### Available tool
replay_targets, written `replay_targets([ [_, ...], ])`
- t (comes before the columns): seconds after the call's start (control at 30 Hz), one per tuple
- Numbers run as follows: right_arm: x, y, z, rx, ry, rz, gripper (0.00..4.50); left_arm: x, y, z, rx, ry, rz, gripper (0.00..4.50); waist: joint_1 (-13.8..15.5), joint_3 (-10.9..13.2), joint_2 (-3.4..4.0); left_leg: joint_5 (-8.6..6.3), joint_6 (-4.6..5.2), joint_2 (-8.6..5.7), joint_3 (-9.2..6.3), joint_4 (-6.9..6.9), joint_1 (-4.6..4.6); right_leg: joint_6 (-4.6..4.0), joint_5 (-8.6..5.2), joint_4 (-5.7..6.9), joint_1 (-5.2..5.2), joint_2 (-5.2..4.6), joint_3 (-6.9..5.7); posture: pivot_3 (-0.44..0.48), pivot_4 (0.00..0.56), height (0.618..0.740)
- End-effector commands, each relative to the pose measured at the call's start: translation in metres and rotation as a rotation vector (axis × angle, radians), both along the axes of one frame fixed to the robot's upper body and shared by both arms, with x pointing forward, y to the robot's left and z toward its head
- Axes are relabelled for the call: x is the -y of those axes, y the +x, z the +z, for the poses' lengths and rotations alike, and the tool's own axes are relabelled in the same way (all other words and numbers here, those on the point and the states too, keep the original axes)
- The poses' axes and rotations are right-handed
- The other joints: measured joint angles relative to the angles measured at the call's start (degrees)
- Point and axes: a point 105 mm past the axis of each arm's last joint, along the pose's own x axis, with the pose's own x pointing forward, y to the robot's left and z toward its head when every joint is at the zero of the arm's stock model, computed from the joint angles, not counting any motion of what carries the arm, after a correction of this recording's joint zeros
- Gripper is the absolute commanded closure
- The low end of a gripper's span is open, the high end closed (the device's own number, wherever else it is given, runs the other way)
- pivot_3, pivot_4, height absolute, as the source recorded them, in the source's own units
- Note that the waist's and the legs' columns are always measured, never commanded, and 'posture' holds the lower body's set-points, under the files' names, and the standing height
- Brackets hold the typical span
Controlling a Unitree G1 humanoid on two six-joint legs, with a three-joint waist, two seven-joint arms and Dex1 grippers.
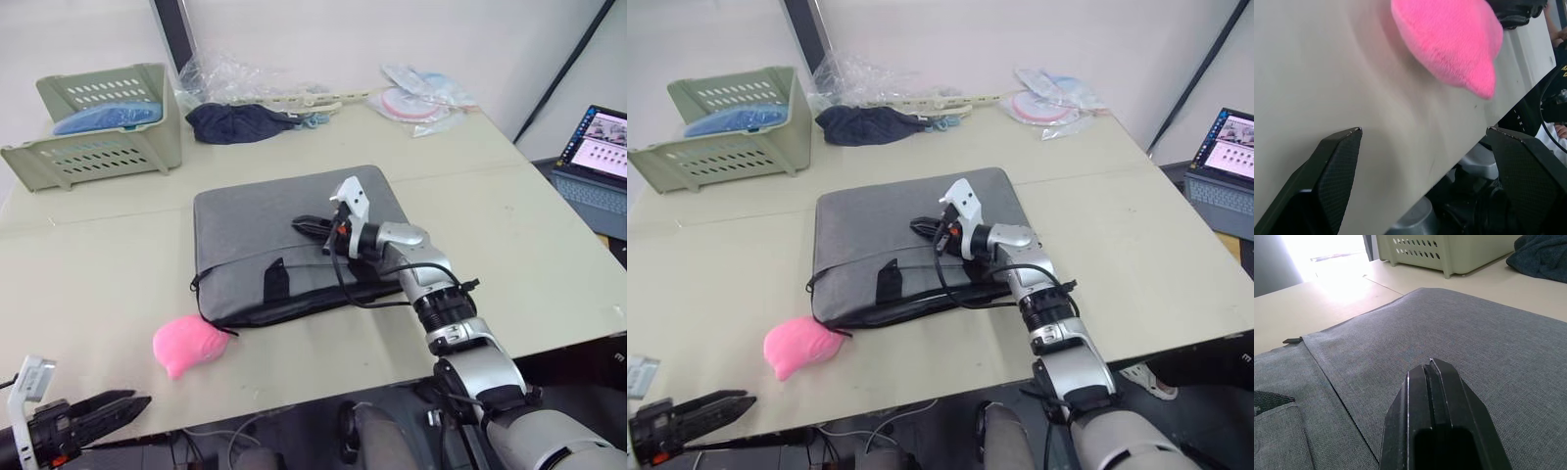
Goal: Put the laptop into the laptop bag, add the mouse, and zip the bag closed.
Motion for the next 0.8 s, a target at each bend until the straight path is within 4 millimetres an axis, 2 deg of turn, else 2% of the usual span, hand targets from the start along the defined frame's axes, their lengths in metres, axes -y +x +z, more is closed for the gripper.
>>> replay_targets([
  [0.03, 0.005, -0.007, -0.049, -0.153, -0.073, -0.019, 4.5, -0.028, -0.002, 0.002, -0.007, 0.06, 0.078, 0.09, 0.0, 0.0, -0.03, 0.0, 0.0, 0.0, 0.0, 0.0, 0.0, 0.0, 0.0, 0.02, -0.01, -0.01, 0.0, 0.0, 0.15, 0.74],
  [0.1, 0.004, -0.007, -0.049, -0.152, -0.071, -0.018, 4.5, -0.048, 0.012, 0.007, 0.04, 0.115, 0.145, 0.09, 0.0, 0.0, -0.02, 0.0, -0.01, 0.02, 0.0, -0.01, -0.01, -0.04, -0.02, 0.09, -0.06, 0.0, 0.0, 0.0, 0.15, 0.74],
  [0.17, 0.003, -0.008, -0.047, -0.149, -0.067, -0.014, 4.5, -0.054, 0.027, 0.016, 0.105, 0.151, 0.144, 0.09, 0.1, 0.0, -0.17, 0.01, -0.04, 0.03, -0.01, 0.0, -0.02, -0.08, -0.04, 0.16, -0.08, 0.01, -0.02, 0.0, 0.15, 0.74],
  [0.3, 0.001, -0.008, -0.043, -0.141, -0.061, -0.011, 4.5, -0.053, 0.05, 0.025, 0.177, 0.152, 0.139, 0.09, 0.1, 0.0, -0.3, 0.02, -0.06, 0.05, -0.04, 0.0, -0.04, -0.08, -0.04, 0.2, -0.1, -0.04, -0.04, 0.0, 0.15, 0.74],
  [0.43, 0.002, -0.008, -0.039, -0.133, -0.056, -0.013, 4.5, -0.046, 0.085, 0.029, 0.252, 0.155, 0.121, 0.09, 0.1, 0.1, -0.44, 0.02, -0.05, 0.03, -0.04, 0.0, -0.1, -0.07, -0.03, 0.22, -0.16, -0.07, -0.04, 0.0, 0.15, 0.74],
  [0.6, 0.001, -0.006, -0.037, -0.129, -0.052, -0.018, 4.5, -0.022, 0.124, 0.016, 0.279, 0.135, 0.063, 0.09, 0.0, 0.1, -0.46, 0.02, -0.05, 0.02, 0.02, 0.0, -0.1, -0.06, -0.03, 0.29, -0.19, 0.04, -0.1, 0.0, 0.15, 0.74],
  [0.73, 0.002, -0.005, -0.036, -0.128, -0.049, -0.026, 4.5, 0.005, 0.136, 0.0, 0.256, 0.091, -0.02, 0.09, 0.0, 0.1, -0.49, 0.03, -0.04, -0.01, 0.12, 0.04, -0.07, -0.04, -0.02, 0.3, -0.14, 0.05, -0.11, 0.0, 0.15, 0.74],
  [0.8, 0.003, -0.005, -0.035, -0.128, -0.049, -0.029, 4.5, 0.011, 0.136, -0.005, 0.243, 0.088, -0.041, 0.09, 0.1, 0.1, -0.44, 0.04, -0.03, -0.03, 0.18, 0.07, -0.02, -0.03, -0.01, 0.3, -0.08, 0.03, -0.09, 0.0, 0.15, 0.74],
])
